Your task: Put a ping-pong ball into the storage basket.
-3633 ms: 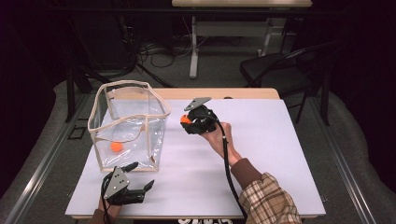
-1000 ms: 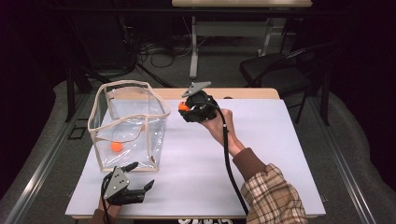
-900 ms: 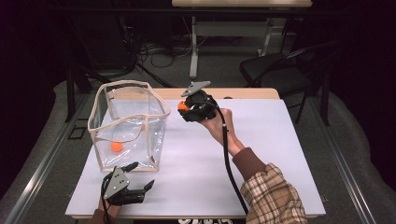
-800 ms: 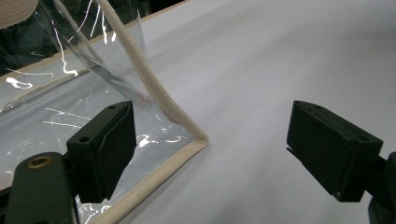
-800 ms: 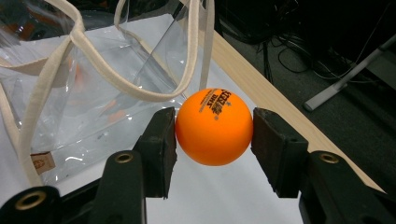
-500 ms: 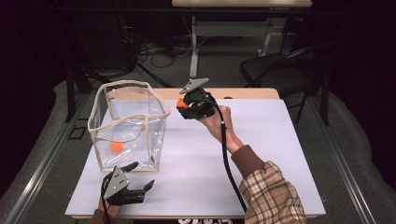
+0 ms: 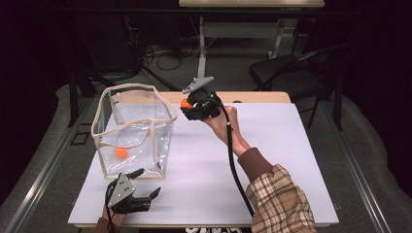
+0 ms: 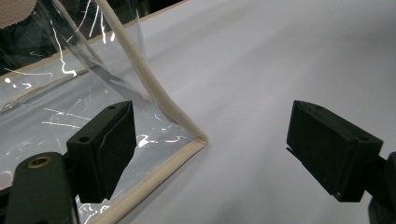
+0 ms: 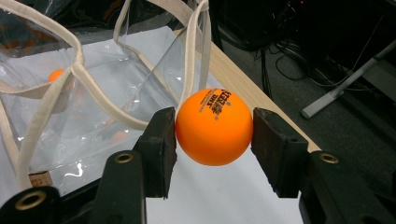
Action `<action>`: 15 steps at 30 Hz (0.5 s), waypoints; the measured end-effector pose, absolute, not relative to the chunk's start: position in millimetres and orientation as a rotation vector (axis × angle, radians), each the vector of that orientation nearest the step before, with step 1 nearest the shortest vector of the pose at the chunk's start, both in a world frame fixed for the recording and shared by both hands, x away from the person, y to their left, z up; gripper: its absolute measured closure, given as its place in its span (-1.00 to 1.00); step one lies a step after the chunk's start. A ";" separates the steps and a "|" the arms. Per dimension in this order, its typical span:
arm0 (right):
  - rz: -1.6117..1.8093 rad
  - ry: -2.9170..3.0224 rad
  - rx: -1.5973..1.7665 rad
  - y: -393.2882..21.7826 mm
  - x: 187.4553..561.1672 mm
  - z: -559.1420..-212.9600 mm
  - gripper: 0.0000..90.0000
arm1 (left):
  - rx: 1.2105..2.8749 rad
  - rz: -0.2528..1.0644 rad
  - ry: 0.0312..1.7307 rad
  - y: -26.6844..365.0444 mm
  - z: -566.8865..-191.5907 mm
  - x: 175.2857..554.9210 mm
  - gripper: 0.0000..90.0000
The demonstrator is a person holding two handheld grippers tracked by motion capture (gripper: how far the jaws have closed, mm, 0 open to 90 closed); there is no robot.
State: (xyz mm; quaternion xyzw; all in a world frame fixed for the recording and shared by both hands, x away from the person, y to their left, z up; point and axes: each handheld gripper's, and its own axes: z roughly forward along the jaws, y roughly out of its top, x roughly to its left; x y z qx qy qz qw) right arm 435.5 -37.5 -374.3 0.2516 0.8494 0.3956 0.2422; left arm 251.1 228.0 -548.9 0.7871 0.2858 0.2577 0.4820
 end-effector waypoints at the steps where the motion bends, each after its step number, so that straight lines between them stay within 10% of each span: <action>1: 1.077 2.325 0.690 -36.6 435.2 -373.6 0.12 | 1.917 0.628 0.697 228.1 -548.9 251.0 -0.65; 15: 1.090 2.322 0.674 -29.2 438.2 -368.9 0.12 | 1.916 0.627 0.697 227.9 -549.0 251.3 -0.65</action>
